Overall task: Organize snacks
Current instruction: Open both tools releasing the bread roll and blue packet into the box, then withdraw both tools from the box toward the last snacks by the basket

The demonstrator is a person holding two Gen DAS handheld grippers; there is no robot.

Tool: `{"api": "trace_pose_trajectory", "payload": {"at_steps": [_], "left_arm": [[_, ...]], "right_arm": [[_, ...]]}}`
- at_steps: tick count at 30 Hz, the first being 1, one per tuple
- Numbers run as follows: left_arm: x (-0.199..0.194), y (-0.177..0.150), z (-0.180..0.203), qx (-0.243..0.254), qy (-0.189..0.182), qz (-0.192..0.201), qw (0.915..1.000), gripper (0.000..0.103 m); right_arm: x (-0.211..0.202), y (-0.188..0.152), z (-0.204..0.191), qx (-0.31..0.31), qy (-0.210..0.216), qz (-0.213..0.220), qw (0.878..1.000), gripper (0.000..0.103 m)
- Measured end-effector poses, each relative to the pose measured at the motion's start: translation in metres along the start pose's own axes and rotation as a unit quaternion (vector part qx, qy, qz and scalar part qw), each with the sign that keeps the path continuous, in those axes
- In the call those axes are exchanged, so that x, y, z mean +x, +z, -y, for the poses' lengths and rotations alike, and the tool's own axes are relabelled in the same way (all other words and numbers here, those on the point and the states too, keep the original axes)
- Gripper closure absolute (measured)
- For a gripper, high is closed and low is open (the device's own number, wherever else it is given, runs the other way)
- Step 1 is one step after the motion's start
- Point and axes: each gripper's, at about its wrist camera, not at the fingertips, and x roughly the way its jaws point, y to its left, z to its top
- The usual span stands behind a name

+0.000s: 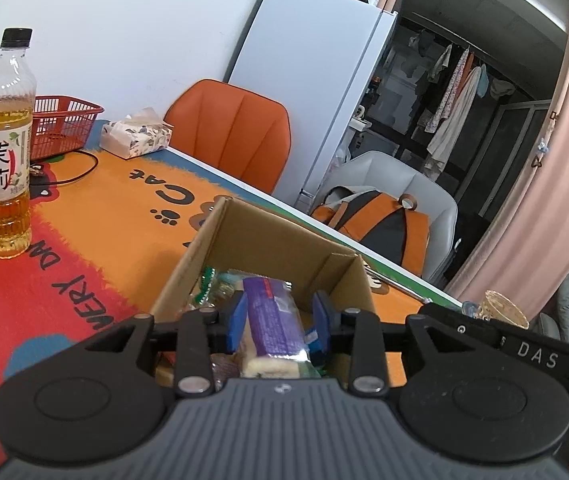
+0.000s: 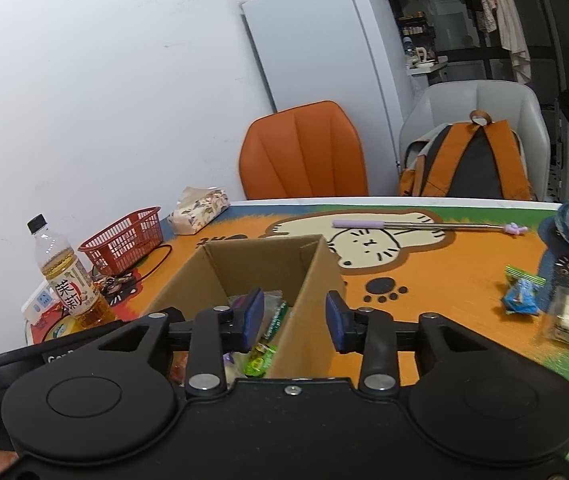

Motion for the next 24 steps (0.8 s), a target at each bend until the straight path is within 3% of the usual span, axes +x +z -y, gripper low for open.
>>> {"api": "trace_pose_trajectory", "payload": {"at_steps": [15,21,24], "left_arm": [[-0.013,-0.012,0.025,0.013,-0.007,-0.007,0.9999,0.045],[-0.015,-0.019,0.037,0.019,-0.009,-0.011,0.9997,0.029],[-0.016,-0.022,0.044,0.025,-0.011,-0.012,0.9996,0.028]], "right_arm": [[-0.031,-0.009,0.027,0.018,-0.018,0.011,1.000,0.054],[-0.044,-0.013,0.042,0.026,-0.032,0.016,0.999,0.045],[-0.050,-0.015,0.049,0.030,-0.042,0.020,0.998,0.039]]}}
